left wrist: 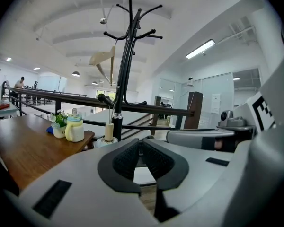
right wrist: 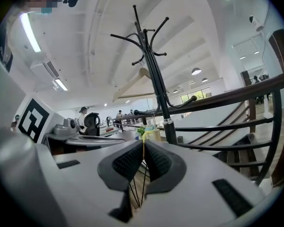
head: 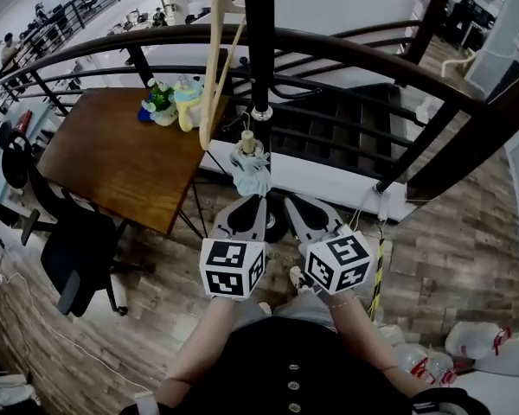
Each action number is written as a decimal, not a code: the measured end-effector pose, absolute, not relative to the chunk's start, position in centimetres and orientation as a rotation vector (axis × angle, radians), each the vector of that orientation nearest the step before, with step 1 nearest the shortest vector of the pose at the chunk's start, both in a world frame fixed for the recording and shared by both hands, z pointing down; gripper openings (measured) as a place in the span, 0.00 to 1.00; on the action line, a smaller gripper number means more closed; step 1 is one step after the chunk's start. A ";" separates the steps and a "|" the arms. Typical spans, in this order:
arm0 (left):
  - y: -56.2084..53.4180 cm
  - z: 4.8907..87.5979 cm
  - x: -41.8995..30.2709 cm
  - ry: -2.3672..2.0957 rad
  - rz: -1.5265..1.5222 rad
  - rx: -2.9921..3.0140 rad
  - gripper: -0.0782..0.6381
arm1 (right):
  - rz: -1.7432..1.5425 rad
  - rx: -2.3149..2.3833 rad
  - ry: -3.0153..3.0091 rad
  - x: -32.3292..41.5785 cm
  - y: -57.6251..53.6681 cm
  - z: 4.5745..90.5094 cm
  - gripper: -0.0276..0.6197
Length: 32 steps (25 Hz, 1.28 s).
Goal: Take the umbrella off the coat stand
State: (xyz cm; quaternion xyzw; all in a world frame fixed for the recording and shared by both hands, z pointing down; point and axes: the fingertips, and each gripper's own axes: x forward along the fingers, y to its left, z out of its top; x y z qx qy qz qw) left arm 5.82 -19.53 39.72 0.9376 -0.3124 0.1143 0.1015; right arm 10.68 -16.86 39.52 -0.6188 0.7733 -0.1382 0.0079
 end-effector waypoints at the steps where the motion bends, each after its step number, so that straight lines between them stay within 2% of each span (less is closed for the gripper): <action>1: -20.1 39.7 6.2 -0.945 0.336 2.762 0.13 | -0.432 -1.917 2.435 11.1 -17.6 39.5 0.09; 15: -28.7 40.8 9.6 -1.310 0.341 2.593 0.14 | -0.426 -1.660 2.688 15.7 -26.2 40.0 0.09; 17: -29.5 41.1 10.0 -1.341 0.348 2.572 0.27 | -0.432 -1.628 2.710 16.0 -27.2 40.1 0.09; 23: -32.1 42.6 10.6 -1.441 0.404 2.498 0.43 | -0.464 -1.540 2.765 16.7 -29.4 40.8 0.09; 32: -36.1 44.4 10.2 -1.533 0.469 2.427 0.43 | -0.589 -1.448 2.829 17.0 -29.9 43.9 0.09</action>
